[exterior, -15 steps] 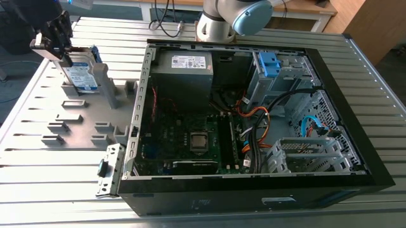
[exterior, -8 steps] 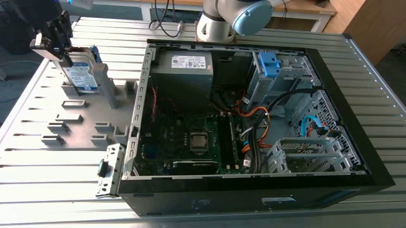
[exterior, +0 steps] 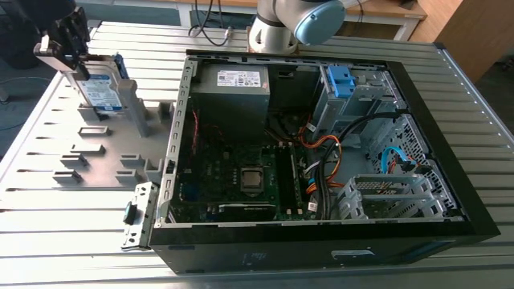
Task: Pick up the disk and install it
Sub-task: 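Pick up the disk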
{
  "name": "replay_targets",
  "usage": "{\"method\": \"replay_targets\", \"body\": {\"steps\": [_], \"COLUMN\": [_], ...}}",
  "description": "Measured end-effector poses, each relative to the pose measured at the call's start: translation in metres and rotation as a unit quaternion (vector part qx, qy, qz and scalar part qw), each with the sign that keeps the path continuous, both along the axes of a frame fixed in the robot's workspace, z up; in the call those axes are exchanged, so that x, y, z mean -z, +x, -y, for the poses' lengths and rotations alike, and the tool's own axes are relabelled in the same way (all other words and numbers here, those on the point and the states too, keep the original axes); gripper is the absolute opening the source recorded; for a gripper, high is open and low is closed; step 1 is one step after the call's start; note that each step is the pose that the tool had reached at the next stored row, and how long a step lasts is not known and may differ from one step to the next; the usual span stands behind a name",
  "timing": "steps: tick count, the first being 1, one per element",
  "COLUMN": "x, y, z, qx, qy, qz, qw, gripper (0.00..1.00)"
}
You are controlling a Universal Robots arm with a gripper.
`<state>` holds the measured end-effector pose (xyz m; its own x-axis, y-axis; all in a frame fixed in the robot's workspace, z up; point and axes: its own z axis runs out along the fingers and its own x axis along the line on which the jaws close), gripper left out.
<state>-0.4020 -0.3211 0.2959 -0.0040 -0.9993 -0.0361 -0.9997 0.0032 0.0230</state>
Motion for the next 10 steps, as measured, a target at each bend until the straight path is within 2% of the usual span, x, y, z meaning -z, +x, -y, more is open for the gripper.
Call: {"method": "replay_targets", "body": {"steps": [10], "x": [-0.0142], "y": [0.0000], "z": [0.0000], "qx": [0.000], "qy": [0.0000], "qz": [0.0000], "qw": [1.00000], "gripper": [0.37]}}
